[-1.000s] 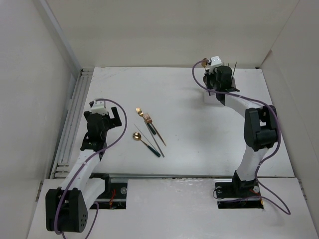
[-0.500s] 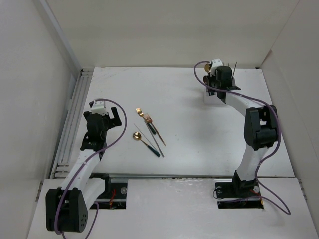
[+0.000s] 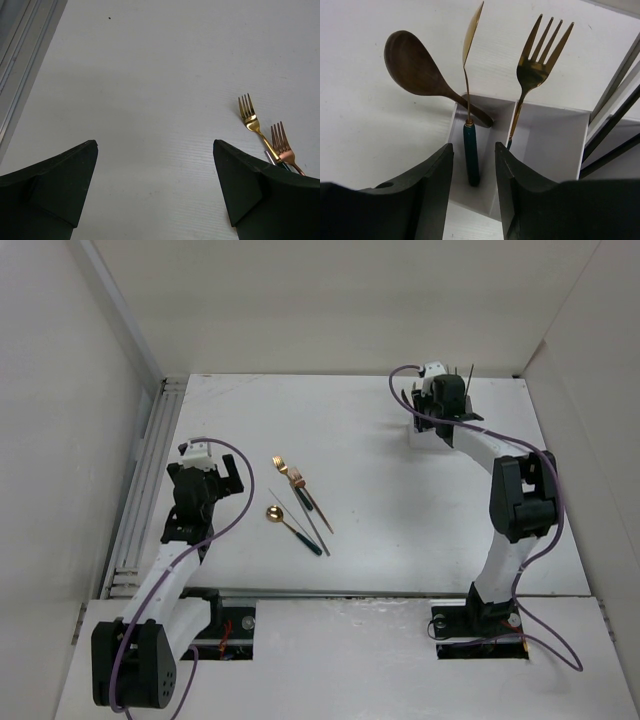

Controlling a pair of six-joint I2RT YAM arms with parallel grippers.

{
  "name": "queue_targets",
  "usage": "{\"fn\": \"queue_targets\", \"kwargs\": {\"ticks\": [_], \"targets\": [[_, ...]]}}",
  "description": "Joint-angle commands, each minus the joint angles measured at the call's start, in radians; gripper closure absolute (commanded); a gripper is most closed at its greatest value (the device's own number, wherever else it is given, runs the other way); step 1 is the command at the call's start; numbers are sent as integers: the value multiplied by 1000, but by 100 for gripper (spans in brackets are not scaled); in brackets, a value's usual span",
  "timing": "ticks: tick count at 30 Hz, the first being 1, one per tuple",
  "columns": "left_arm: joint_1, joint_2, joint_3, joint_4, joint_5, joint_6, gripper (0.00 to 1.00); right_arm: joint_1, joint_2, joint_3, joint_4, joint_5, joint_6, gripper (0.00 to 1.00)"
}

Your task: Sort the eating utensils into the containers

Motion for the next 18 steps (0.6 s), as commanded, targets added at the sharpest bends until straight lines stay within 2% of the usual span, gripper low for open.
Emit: {"fn": "queue_targets", "kwargs": {"ticks": [1,5,6,9,11,13,15,18], "targets": [[4,-35,26,42,-1,-3,0,-4,-98,25,9,-9,-14,55],[4,-35,26,33,-1,-3,0,76,-215,-13,-13,11,-100,53],[4,-35,26,33,-1,-3,0,141,-235,-13,-28,20,-112,49],[4,-44,17,33,-1,-31,0,282,-250,-13,-150,-32,-113,46],[4,-44,17,33,-1,-45,0,352,-198,23,-233,-43,-76,46],[4,-53,17,33,-1,-45,0,446,-149,69,-338,-57,-36,53],[4,-53,17,33,-1,-45,0,535,-89,83,-366,-66,2,53],[4,-62,7,33,-1,-45,0,599,-30,83,-357,-89,31,54]]}}
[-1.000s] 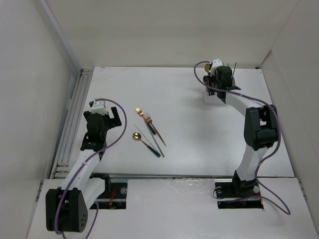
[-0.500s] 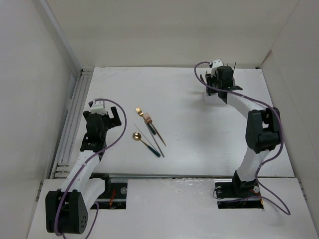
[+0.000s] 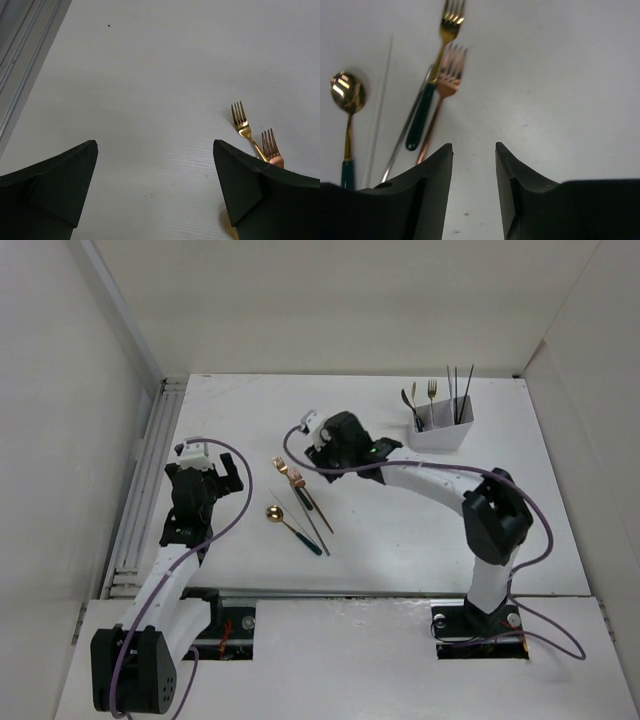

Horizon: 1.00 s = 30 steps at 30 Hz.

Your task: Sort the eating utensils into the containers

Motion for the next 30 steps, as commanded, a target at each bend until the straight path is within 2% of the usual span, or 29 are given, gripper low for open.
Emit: {"fn": "queue_targets", "kwargs": {"ticks": [1,5,8,13,22,30], "targets": [[4,-29,7,34,-1,-24,0,42,69,15,-94,-28,73,55],[-6,-40,-12,34,8,-24,0,54,115,25,-28,-74,118,73],[-15,-49,-13,34,8,-24,0,54,165,47,-31,-99,118,73],[-24,-71,-22,25,8,-24,0,94,196,48,-7,-108,118,67],[-24,-98,-31,3,-3,-24,0,103,271,82,15,-108,129,67],[-33,-98,-31,3,-3,-24,0,103,311,114,-14,30,140,72]]}}
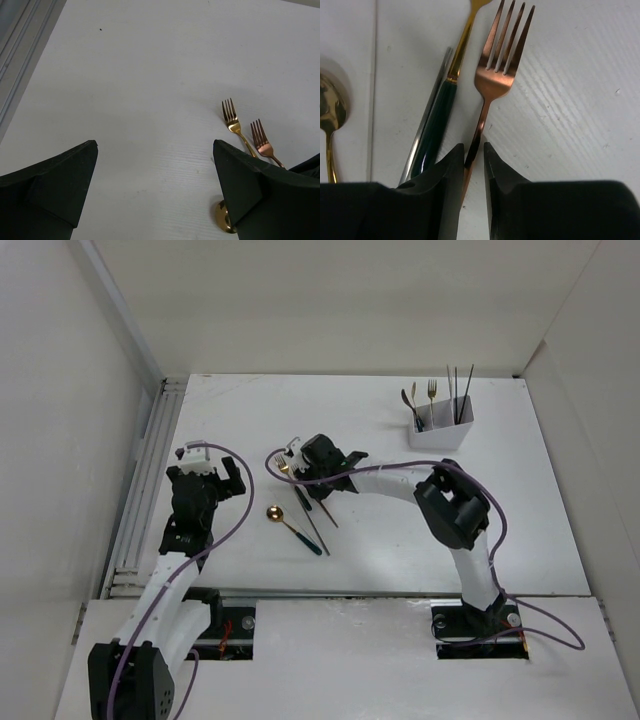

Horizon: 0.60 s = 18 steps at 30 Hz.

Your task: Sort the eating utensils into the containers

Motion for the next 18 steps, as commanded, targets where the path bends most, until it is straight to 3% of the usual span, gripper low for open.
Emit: {"fn": "queue_targets", "kwargs": {"ticks": [1,6,7,9,18], "targets": [[-6,-21,-8,26,-3,-9,0,5,34,62,-2,78,13,72],[-6,-21,-8,26,-12,-9,0,14,59,88,-93,157,13,72],[-6,-21,-8,26,-12,-9,0,14,59,77,-93,167,13,85],[-6,-21,-17,26,-12,-9,0,14,50,62,-93,178,24,99],[-6,-21,-17,26,-12,-9,0,-50,-100,-44,70,119,59,100]]}}
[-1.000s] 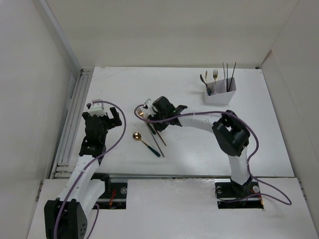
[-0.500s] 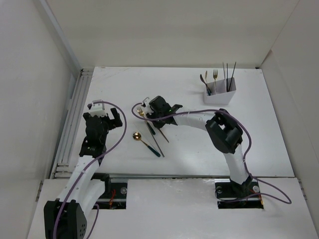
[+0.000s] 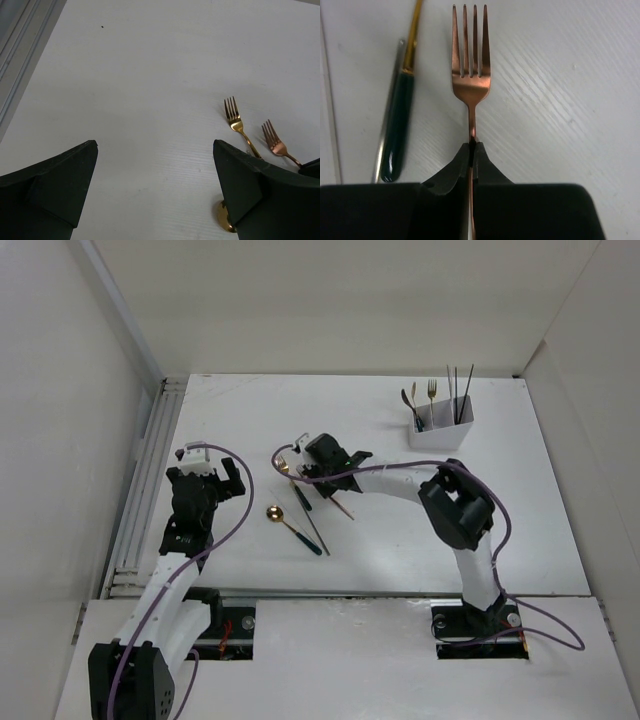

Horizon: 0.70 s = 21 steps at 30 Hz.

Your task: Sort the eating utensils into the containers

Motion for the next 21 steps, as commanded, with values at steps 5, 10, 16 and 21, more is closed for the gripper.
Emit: {"fn": "queue_targets", "kwargs": {"ticks": [5,10,16,21], "targets": [[-6,-19,-10,35,-8,-9,0,-102,-261,-92,200,-72,13,100],[-6,-19,-10,35,-17,-9,0,-190,-364,-129,274,-132,-3,100],[-6,-19,-10,35,-26,-9,0,-345,-480,-174,404,-64,-61,100],[-6,-19,-10,35,-26,-9,0,-526,-490,-161,470,19,-145,100]]}}
